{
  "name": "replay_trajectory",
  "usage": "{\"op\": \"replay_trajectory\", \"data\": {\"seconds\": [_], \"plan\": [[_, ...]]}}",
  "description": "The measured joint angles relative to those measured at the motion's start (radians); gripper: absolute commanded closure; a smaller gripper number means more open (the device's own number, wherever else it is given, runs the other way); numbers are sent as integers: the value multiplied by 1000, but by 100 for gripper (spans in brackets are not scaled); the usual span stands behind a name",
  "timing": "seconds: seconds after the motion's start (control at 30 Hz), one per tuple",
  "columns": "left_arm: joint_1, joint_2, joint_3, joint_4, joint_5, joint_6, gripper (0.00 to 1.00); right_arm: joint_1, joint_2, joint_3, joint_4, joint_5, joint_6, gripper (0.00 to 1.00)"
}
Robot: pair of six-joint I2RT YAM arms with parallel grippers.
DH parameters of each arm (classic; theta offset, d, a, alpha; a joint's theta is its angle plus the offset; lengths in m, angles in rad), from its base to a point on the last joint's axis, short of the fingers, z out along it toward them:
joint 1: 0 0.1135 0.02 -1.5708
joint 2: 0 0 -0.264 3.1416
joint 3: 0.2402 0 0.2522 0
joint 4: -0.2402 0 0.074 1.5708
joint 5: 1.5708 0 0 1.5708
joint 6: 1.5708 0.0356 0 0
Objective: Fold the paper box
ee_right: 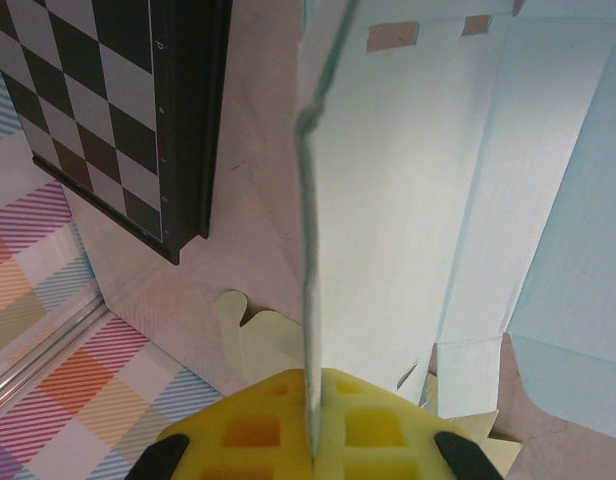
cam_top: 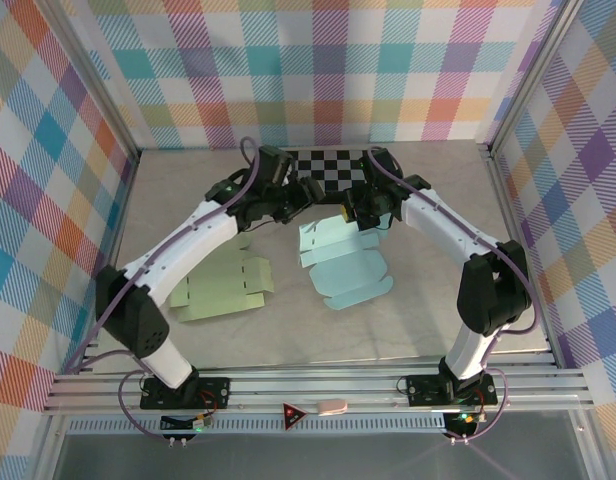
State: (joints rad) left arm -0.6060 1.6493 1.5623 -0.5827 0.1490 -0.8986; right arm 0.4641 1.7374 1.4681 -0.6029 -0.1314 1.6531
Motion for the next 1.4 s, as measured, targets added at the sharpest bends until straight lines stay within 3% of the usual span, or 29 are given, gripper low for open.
{"op": "replay_trajectory", "data": {"seconds": [0.53,1.03,1.4], "plan": [[-17,27,-70,10,106,-182,39,0,0,-6,18,-3,12,100],[-40,95,-58,127,123,-240,46,-3,-13,-54,42,-6,30,100],[-23,87,-40,116,111,-238,41,-8,-22,-60,51,-8,37,100]]}}
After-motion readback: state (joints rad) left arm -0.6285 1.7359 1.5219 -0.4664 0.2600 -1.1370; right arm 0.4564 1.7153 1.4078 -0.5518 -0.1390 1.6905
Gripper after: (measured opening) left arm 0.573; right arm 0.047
